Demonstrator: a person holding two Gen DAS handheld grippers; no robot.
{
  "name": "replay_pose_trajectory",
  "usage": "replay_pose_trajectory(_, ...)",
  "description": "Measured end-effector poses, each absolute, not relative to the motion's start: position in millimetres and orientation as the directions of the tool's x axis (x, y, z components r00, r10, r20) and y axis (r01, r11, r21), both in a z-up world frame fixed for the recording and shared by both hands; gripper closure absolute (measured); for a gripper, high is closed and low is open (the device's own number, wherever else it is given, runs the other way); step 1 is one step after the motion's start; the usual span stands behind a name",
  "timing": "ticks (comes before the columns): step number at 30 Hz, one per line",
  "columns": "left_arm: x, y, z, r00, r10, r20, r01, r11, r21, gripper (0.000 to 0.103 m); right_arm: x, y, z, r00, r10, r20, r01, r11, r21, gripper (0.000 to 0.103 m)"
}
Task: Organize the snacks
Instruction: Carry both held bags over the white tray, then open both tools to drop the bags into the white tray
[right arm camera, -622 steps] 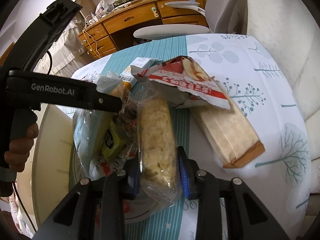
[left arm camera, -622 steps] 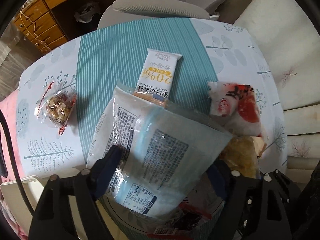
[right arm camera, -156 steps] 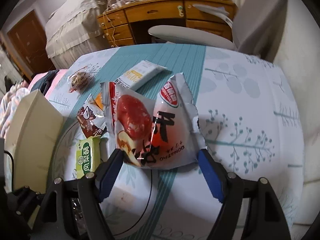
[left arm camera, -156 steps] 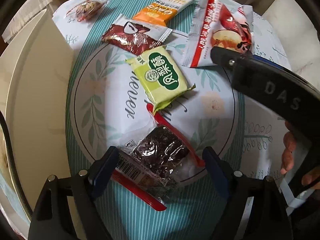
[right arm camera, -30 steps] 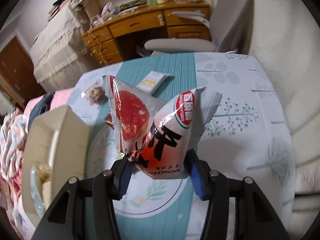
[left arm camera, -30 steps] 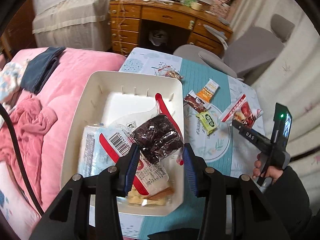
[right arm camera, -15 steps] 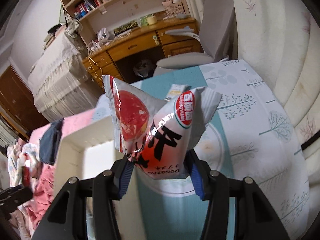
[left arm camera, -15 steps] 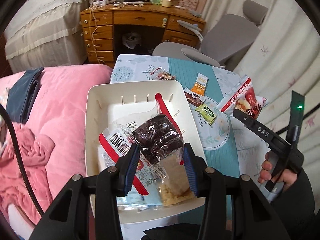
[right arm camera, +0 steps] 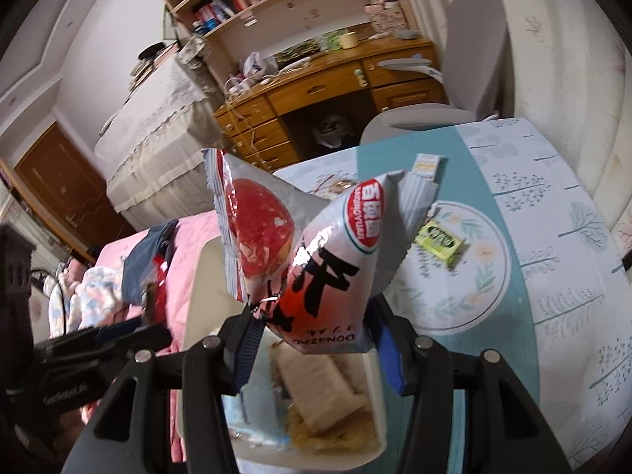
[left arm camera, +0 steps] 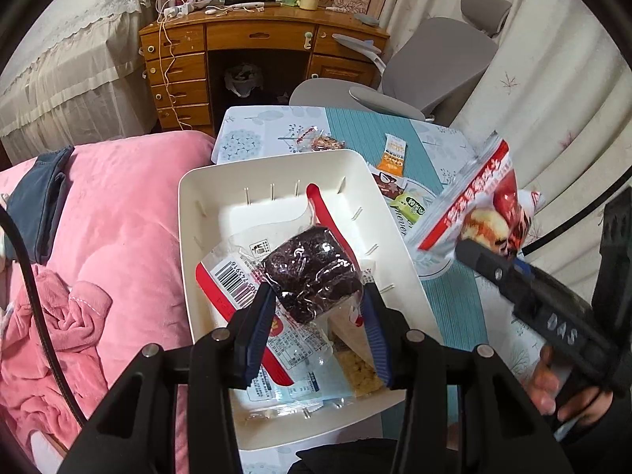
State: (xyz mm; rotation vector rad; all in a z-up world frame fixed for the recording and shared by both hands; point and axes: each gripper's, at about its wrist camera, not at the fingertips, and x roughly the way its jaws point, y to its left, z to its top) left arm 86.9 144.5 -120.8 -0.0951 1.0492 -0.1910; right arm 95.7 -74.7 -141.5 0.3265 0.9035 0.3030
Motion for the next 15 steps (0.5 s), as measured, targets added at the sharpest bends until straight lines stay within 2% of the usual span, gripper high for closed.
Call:
replay_pose_trajectory(10,83.0,149.5,-121.3,0.492,-0.2,-0.847,0.104,0.98,-0.171,0.059,72.0,-43.7,-142.9,0.534,0.408,-0.741,-0.197,0.912,0.36,0.049)
replay_pose_trajectory(13,82.3,150.8,-124.0,0.486,-0.205,-0.849,0.092,0.979,-0.184,0.039,70.6,-39.7,-144.6,0.531,0.367,-0.763,-0.186,0.93,0.317,0.04)
replay_pose_trajectory(14,81.8,152.1,-124.9,0.484,-0.207,-0.85,0.088,0.978,-0.189,0.037,71.6,-40.2,-146.0,0.528,0.351,-0.773,-0.179,0.936,0.303,0.031)
replay_pose_trajectory(15,81.2,152.8,-126.1,0.48,-0.207,-0.852,0.082,0.978,-0.191,0.036,71.7,-41.1,-147.7,0.525,0.335,-0.782,-0.172,0.942,0.288,0.028)
